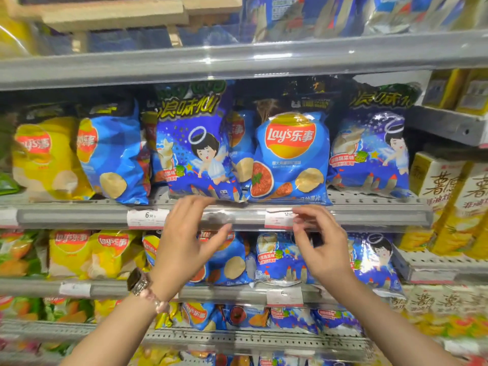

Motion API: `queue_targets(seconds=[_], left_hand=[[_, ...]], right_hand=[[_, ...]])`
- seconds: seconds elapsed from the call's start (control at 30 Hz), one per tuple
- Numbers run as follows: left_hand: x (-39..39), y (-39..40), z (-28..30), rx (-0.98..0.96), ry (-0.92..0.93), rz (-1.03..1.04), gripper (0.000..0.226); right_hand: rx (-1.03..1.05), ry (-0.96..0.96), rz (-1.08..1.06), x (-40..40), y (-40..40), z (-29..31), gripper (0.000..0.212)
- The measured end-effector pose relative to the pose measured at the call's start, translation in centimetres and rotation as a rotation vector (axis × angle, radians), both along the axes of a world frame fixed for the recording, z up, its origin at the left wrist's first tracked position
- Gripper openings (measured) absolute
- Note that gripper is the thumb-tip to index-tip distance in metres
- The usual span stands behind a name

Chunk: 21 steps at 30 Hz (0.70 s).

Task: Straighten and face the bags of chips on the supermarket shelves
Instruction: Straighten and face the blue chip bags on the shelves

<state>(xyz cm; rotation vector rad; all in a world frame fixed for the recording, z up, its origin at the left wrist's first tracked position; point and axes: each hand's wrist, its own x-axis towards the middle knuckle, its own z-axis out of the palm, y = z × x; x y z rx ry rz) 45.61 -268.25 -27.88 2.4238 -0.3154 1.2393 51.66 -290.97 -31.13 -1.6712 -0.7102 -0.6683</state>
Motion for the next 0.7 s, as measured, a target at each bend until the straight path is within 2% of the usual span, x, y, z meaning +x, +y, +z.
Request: queue_targets(seconds=[0.07, 0.13, 0.23, 0.3, 0.37, 0.43, 0.57, 0.7], left_hand=[[0.7, 0.4, 1.6, -0.014, -0.048, 0.068, 0.051], [1.7, 0.8, 2.8, -0.059, -0.083, 0.160, 0.068], [3.2, 0.9, 4.3, -0.257, 0.011, 0.223, 0.106], [4.0, 1.0, 4.9, -0.395, 0.074, 0.220, 0.125], [4.6, 1.3, 5.2, -0.492, 0.088, 0.189, 0.137], [5.1, 1.6, 5.3, -0.559, 0.120, 0.162, 0.143], [6.0, 1.8, 5.1, -0.588, 0.192, 0.152, 0.144], [6.2, 1.6, 5.2, -0.624, 0.160, 0.156, 0.140]], right_hand=[[0.006, -0.065, -0.064, 0.5, 0.3, 1.8, 0.036], [-0.029, -0.096, -0.194, 1.5, 0.4, 3.3, 0.044], [-0.091, -0.030, -0.363, 3.4, 0.1, 5.1, 0.074], [-0.094, 0.049, -0.374, 4.6, -0.2, 5.6, 0.090], [-0.059, 0.141, -0.291, 5.4, -0.4, 5.9, 0.097], [-0.053, 0.213, -0.190, 5.9, -0.4, 5.9, 0.100], [-0.048, 0.256, -0.141, 6.5, -0.4, 6.2, 0.102], [0.043, 0.285, -0.079, 7.1, -0.5, 6.3, 0.091]])
